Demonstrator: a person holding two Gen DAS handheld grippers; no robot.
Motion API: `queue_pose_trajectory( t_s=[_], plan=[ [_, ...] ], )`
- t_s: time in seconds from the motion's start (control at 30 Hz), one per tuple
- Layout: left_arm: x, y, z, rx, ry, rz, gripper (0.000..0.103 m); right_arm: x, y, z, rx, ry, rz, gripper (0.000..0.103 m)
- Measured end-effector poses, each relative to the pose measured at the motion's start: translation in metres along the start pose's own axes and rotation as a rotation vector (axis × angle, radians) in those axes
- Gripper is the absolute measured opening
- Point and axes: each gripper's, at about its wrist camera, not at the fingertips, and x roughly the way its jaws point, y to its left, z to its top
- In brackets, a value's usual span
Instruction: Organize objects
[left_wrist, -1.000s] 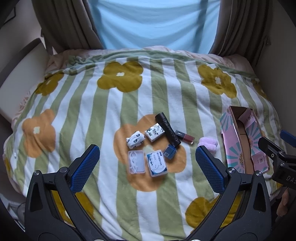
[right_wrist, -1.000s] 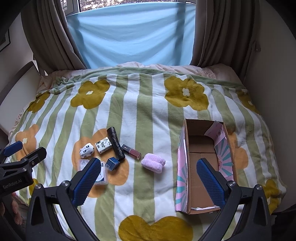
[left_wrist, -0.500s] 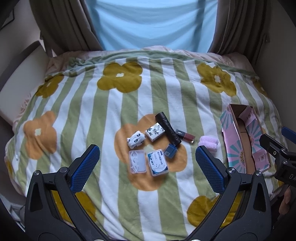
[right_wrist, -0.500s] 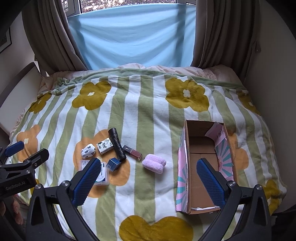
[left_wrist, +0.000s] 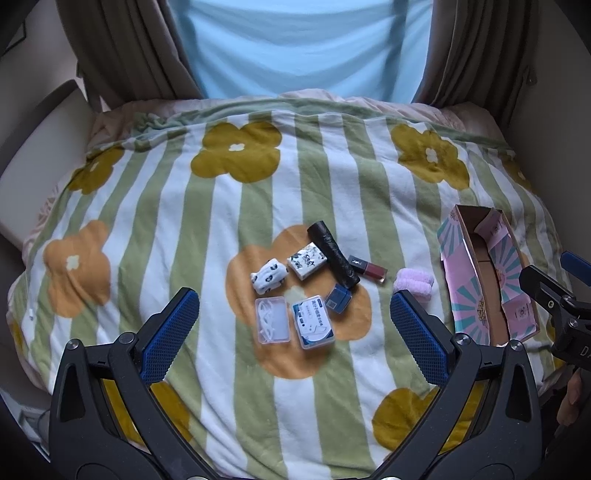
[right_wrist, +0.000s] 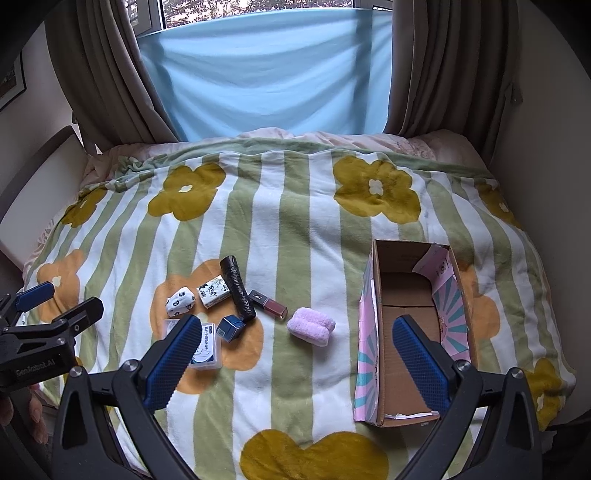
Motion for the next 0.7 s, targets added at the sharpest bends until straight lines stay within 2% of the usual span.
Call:
queue_pose_trajectory(
  t_s=[0.43, 0.7],
  plan=[
    [0.026, 0.002, 0.002, 0.033, 0.062, -0.005, 0.103, 0.023, 0.006, 0.013, -0.041, 0.026, 0.076, 0.102],
    [0.076, 0.021, 0.000, 0.036, 0.145, -0.015, 0.103, 0.069, 0.015, 0.025, -0.083, 0.081, 0.126, 0.102]
  ],
)
